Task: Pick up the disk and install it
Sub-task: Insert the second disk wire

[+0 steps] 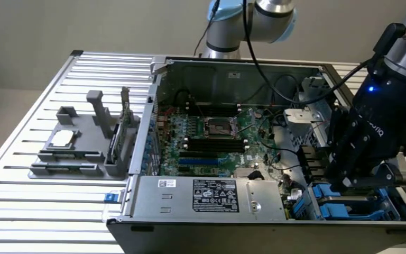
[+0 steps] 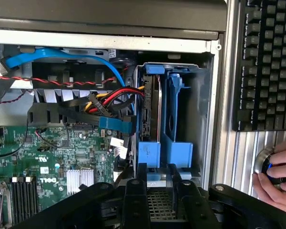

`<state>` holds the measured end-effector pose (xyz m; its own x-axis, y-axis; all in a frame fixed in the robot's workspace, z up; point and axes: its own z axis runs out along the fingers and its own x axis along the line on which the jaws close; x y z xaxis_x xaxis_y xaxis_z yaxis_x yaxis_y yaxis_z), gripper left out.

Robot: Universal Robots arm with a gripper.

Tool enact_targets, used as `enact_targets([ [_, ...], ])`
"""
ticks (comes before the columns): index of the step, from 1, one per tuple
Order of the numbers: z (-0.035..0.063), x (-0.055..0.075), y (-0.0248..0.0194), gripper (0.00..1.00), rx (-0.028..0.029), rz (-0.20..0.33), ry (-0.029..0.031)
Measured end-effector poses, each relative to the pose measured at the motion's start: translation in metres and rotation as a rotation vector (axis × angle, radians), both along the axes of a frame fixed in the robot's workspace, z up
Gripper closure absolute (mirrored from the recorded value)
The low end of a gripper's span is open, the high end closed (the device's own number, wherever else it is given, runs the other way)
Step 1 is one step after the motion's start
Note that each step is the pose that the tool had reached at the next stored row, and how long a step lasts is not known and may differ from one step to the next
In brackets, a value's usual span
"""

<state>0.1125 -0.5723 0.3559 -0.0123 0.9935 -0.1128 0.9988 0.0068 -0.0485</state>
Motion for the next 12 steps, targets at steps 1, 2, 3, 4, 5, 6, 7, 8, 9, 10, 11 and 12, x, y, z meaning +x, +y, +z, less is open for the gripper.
enact_targets([
  [1, 0.0, 0.0, 0.0004, 0.69, 0.0, 0.0, 0.0],
  [2, 0.0, 0.0, 0.0011, 0.69, 0.0001, 0.0, 0.0],
  [3, 0.0002, 0.0, 0.0019, 0.69, 0.0, 0.0, 0.0001],
  [4, 0.0006, 0.0, 0.0042, 0.69, 0.0001, 0.0, 0.0],
  [5, 0.0016, 0.0, 0.0069, 0.69, 0.0, 0.0, 0.0],
  [6, 0.003, 0.0, 0.0099, 0.69, -0.0001, 0.0, -0.0001],
  [7, 0.0043, 0.0, 0.0131, 0.69, 0.0002, 0.0, -0.0002],
  [8, 0.006, 0.0, 0.0164, 0.69, -0.0001, 0.0, -0.0005],
  [9, 0.0074, 0.0, 0.0192, 0.69, 0.0001, 0.0, -0.0009],
  [10, 0.0087, 0.0, 0.0215, 0.69, -0.0001, 0.0, -0.0013],
  [11, 0.0097, 0.001, 0.0234, 0.69, 0.0001, 0.0, -0.0015],
  [12, 0.0105, 0.002, 0.0247, 0.69, 0.0, 0.0, -0.0017],
])
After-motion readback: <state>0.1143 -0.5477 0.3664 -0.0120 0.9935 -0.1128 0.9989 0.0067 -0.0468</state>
